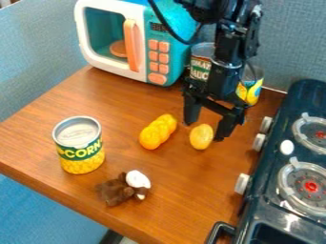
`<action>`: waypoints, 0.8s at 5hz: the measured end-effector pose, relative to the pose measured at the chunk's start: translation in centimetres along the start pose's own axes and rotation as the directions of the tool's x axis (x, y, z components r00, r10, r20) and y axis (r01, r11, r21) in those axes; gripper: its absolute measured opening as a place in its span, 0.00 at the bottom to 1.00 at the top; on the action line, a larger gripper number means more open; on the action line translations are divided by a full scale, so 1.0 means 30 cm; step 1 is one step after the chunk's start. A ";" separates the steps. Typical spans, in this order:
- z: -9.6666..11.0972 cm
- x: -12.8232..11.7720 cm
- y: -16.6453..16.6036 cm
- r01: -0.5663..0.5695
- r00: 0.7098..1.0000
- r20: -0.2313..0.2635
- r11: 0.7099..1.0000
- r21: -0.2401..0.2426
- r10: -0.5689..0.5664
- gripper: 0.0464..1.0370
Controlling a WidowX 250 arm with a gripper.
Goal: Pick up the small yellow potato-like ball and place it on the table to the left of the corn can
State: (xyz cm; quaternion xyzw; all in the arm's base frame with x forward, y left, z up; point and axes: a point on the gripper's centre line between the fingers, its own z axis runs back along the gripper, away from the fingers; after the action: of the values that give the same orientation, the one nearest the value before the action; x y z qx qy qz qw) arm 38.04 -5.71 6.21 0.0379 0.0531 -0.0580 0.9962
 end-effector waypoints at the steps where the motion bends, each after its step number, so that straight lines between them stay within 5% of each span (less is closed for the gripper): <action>1: -0.015 0.015 0.006 -0.008 1.000 -0.023 1.000 0.016 0.008 0.96; 4: -0.071 0.030 0.010 -0.047 0.995 -0.089 0.998 0.033 0.050 0.94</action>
State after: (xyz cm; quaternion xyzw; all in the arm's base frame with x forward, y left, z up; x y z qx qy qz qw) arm 38.74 -5.33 4.01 0.0572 0.0958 -0.0330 0.9932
